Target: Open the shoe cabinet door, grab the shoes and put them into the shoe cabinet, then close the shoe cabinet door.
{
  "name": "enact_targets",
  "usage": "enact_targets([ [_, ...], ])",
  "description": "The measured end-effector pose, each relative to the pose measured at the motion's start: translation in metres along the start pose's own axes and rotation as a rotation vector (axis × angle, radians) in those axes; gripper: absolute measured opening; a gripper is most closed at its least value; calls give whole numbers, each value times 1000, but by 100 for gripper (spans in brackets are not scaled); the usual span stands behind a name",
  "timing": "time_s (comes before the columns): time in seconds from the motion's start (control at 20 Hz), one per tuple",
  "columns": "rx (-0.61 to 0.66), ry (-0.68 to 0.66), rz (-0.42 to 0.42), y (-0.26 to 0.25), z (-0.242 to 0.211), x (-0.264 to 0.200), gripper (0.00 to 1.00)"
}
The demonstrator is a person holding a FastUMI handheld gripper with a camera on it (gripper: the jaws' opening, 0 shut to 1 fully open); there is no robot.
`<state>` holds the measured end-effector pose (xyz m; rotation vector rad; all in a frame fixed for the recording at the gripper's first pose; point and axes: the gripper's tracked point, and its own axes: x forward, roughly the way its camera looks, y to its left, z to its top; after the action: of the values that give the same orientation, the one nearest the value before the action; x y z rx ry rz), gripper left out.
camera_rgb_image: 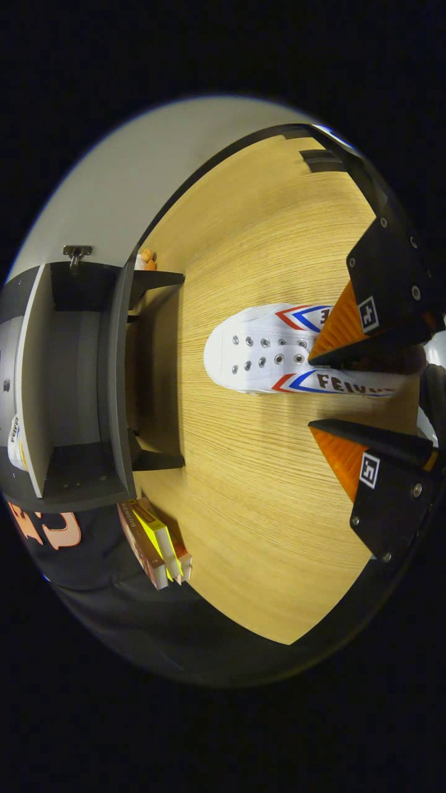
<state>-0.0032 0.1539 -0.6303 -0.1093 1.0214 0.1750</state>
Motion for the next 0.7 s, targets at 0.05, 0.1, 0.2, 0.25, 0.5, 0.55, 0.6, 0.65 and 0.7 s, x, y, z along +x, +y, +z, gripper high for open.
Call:
enact_targets([
  [0.05,-5,-10,-15,-3,1,2,48],
  [0.1,-5,-21,-32,-6,1,3,44],
  [0.2,23,-27,-30,-6,1,2,27],
  [0.25,52,-15,-18,-4,0,3,20],
  [0.5,119,29,-1,-1,12,-3,1],
  [0.55,126,16,0,0,22,-6,1],
  [0.6,132,0,3,-2,32,-9,1],
  [0.65,142,-13,11,-3,42,-14,0],
  [0.7,146,-27,15,-5,50,-21,0],
])
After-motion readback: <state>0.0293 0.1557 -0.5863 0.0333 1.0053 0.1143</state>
